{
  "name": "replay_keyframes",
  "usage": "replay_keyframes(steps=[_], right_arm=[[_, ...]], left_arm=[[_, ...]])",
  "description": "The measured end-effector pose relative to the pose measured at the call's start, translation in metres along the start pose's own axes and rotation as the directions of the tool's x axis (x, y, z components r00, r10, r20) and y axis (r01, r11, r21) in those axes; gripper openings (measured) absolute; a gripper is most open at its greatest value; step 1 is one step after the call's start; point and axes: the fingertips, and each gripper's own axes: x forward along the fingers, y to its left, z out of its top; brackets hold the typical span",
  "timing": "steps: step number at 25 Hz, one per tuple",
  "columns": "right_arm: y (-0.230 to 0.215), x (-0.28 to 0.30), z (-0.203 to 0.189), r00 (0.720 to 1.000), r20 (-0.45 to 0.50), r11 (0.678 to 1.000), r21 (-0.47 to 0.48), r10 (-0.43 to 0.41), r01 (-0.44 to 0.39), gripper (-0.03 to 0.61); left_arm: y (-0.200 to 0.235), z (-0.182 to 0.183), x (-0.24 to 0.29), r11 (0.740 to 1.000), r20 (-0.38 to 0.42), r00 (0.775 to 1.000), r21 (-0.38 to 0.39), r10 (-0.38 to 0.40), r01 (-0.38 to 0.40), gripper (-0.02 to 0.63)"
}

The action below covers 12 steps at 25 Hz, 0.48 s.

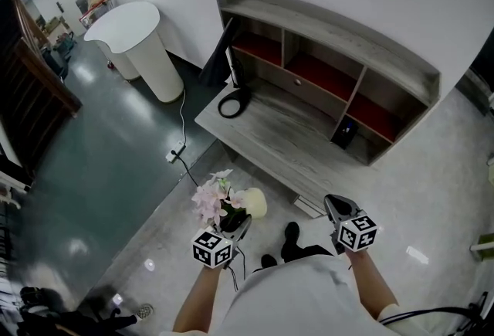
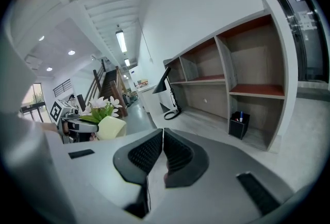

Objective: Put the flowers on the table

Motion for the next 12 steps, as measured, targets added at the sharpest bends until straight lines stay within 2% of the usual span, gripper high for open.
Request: replay_keyframes(steps=[9,12], right_arm=[[-0.044,0.049,0.026,0.996,-0.043,0.997,0.01,0.073,-0.072,0.02],[-0.058,0.061,0.028,0.993,-0.057,0.994,0.026,0.103,-0.102,0.02]], left_arm=[[0.026,0.031,0.061,0.998,-0.047,0.998,0.053,0.036,-0.033,0.06],[0.033,0.038,0.084,0.995,-0.072,0.996,0.093,0.051,-0.044,0.06]])
